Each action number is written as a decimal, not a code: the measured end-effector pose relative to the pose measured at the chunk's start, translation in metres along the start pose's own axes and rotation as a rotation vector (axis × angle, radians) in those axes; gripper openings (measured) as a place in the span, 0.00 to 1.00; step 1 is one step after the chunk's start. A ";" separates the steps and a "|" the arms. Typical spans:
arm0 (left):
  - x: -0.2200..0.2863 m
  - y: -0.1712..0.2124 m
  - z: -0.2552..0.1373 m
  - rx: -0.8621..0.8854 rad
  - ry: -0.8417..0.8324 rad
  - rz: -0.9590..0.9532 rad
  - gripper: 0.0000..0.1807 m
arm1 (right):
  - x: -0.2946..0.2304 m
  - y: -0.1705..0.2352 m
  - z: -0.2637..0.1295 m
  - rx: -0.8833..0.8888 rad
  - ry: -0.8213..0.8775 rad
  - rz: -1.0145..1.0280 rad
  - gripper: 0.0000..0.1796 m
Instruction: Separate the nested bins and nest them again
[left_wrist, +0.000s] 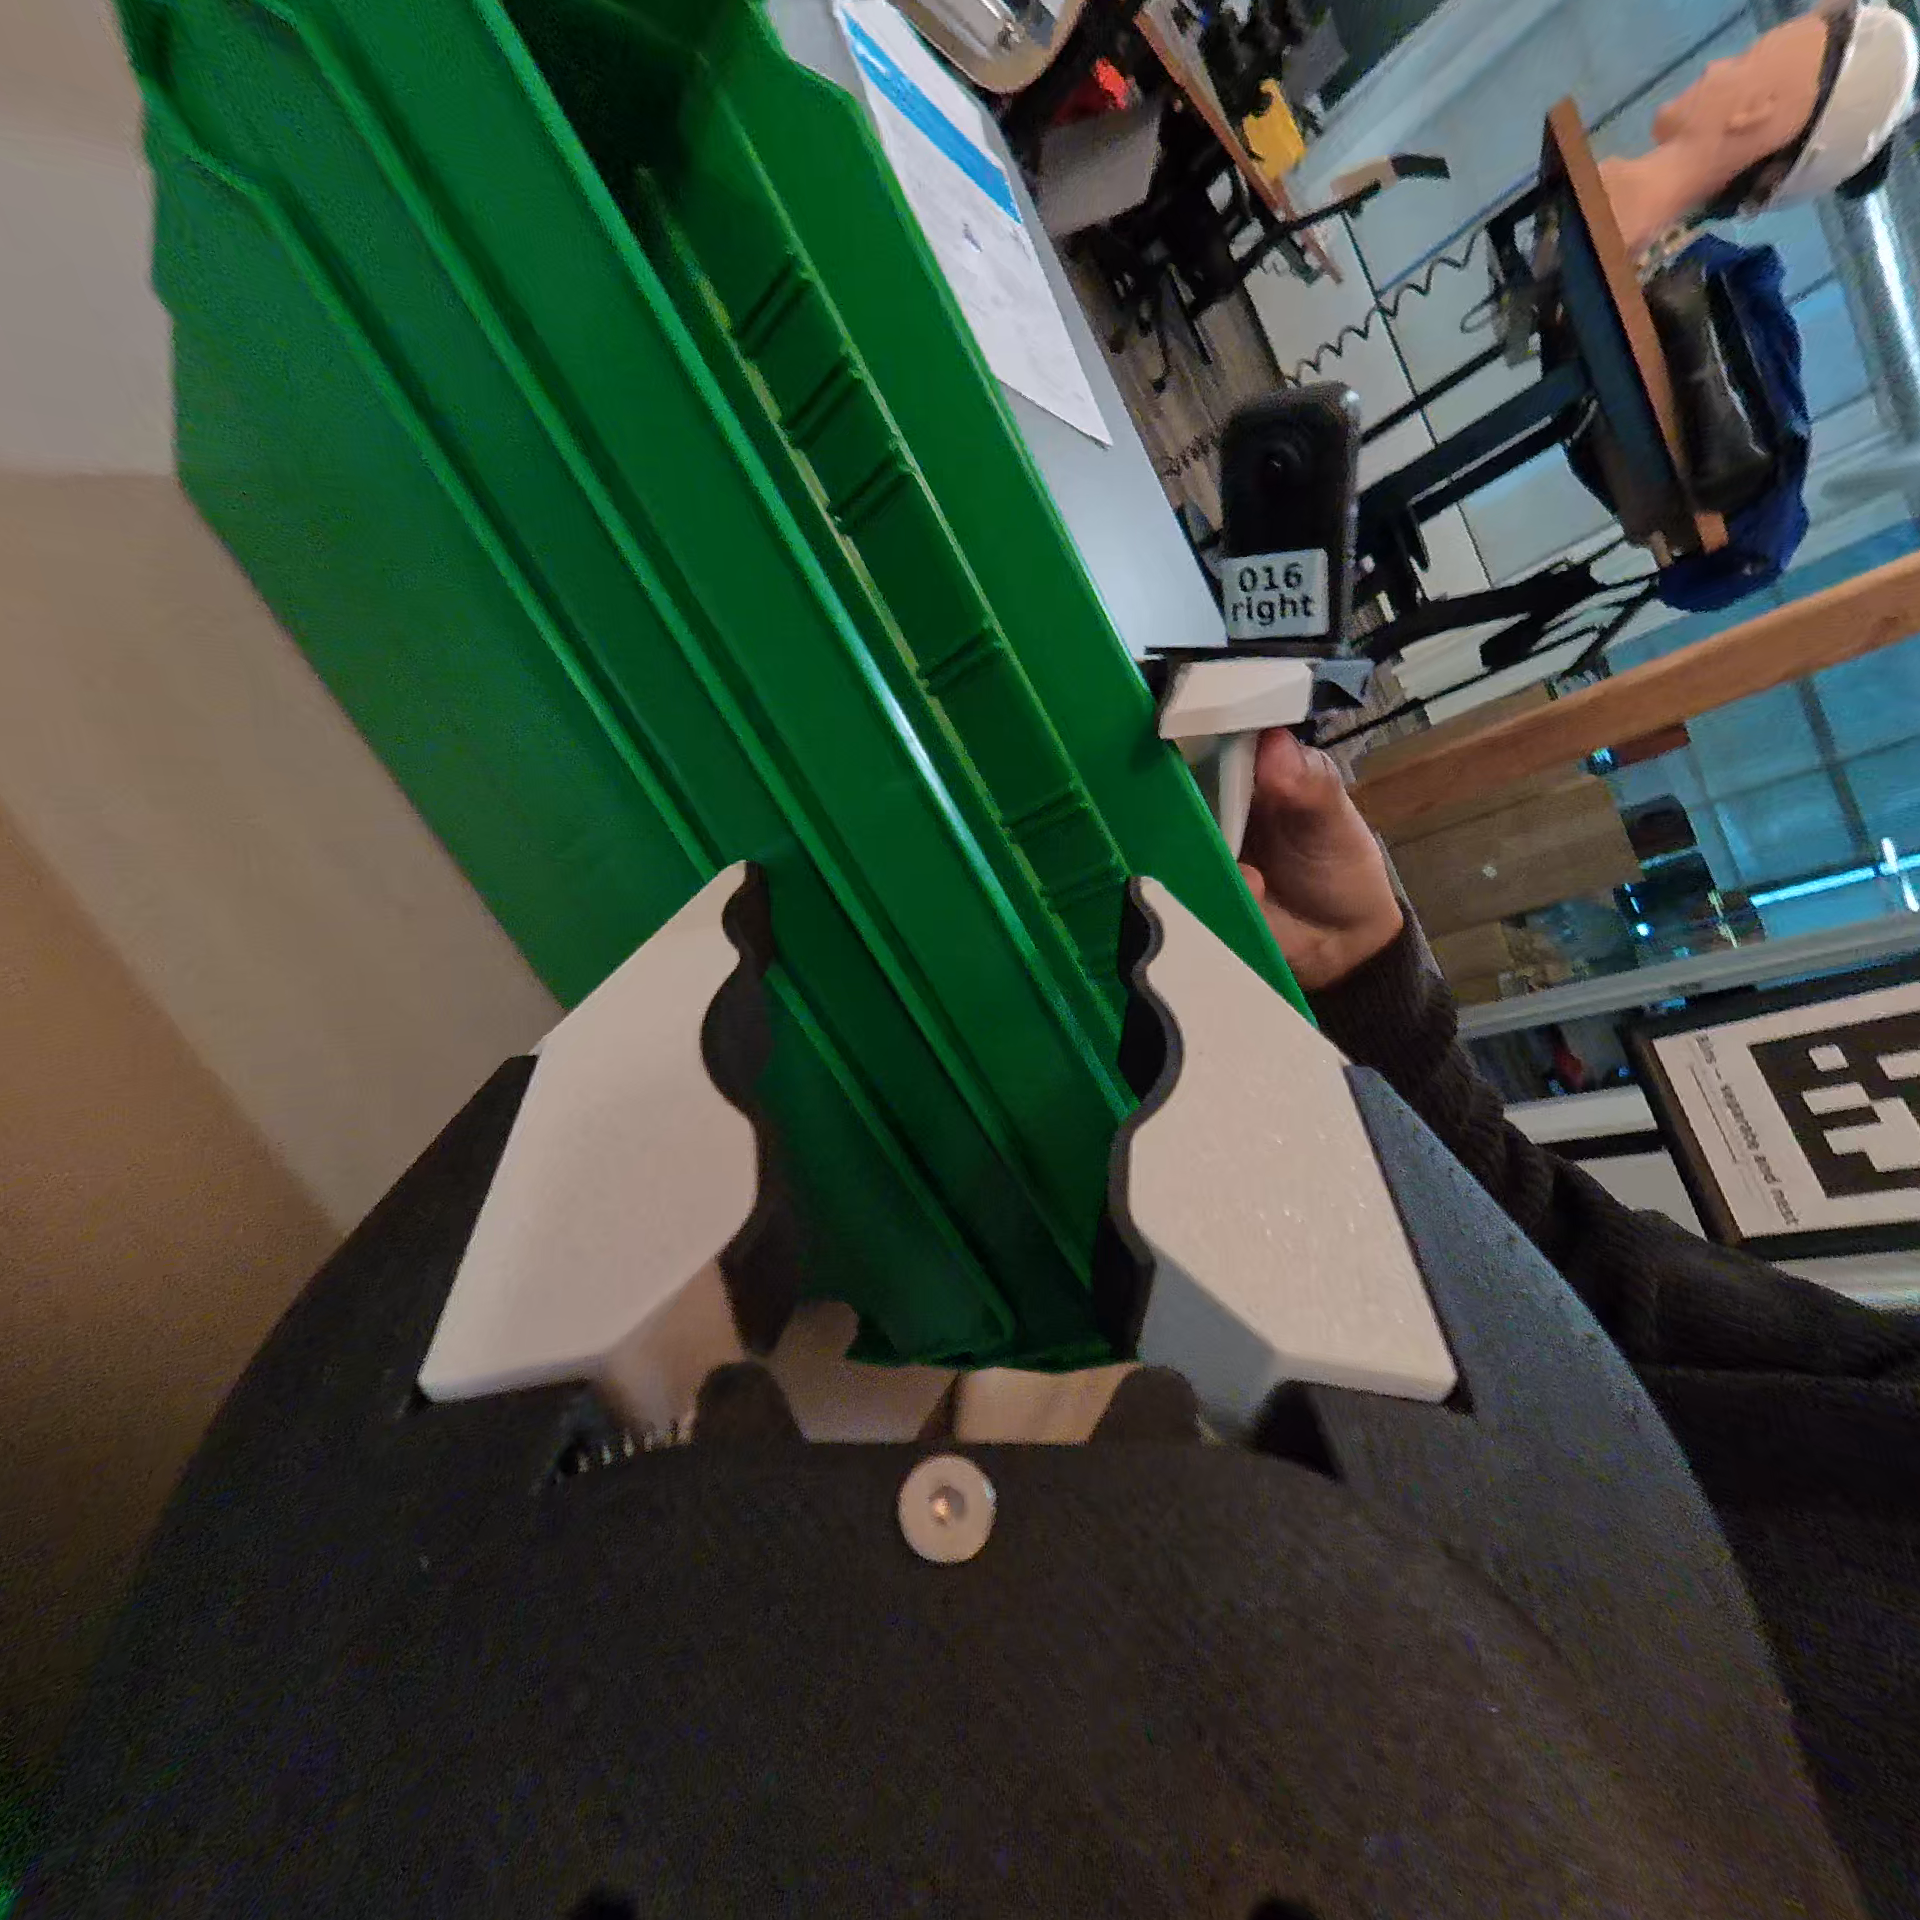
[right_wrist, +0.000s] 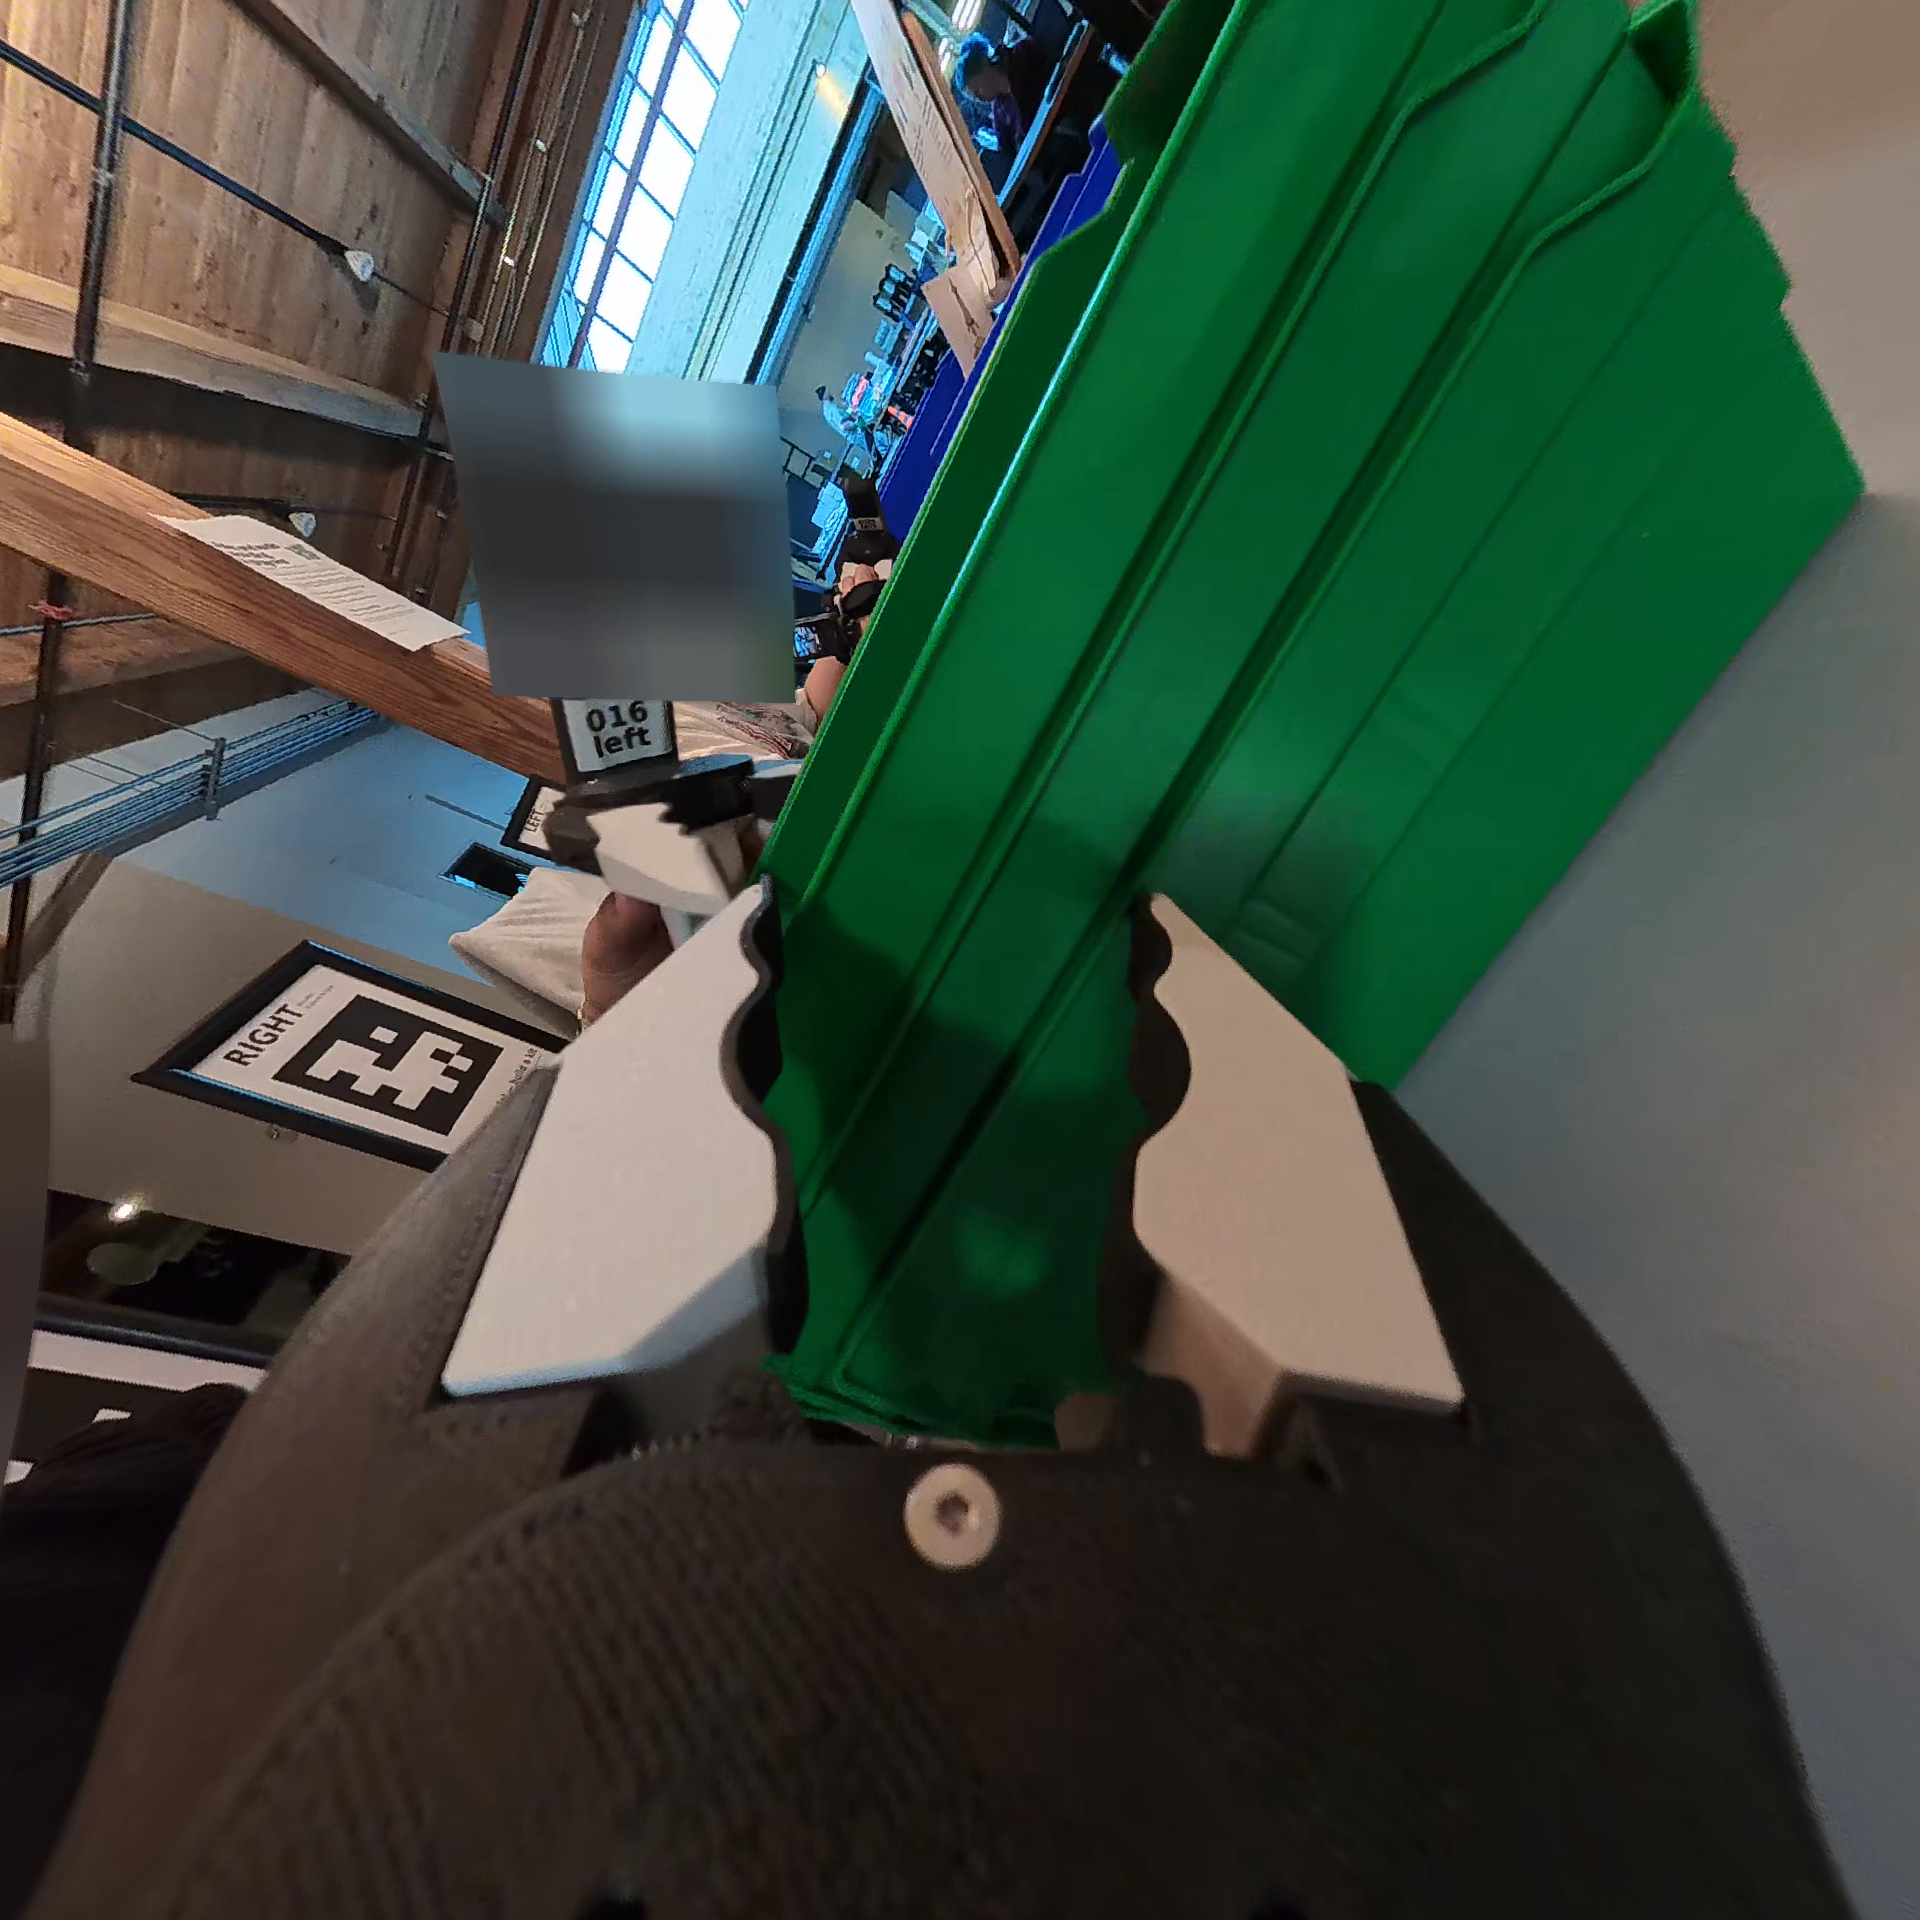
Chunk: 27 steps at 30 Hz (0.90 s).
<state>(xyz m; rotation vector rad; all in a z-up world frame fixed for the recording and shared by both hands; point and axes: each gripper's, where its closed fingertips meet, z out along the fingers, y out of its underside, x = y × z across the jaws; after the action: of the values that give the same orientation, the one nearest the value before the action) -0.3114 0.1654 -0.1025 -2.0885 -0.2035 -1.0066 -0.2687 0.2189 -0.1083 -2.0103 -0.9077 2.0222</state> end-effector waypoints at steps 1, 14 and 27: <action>0.004 0.002 0.002 -0.010 0.017 0.004 0.39 | 0.001 -0.001 -0.003 0.000 -0.002 0.005 0.37; 0.030 -0.027 -0.023 0.156 0.047 0.059 0.34 | -0.034 -0.055 -0.058 0.132 0.373 -0.531 0.36; 0.027 0.049 -0.035 0.520 -0.276 0.362 0.42 | -0.049 0.036 -0.104 0.545 0.445 -0.838 0.27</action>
<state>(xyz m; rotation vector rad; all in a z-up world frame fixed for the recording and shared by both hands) -0.2924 0.1029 -0.0990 -1.6915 -0.1918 -0.3912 -0.1543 0.1971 -0.0759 -1.3497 -0.7865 1.1322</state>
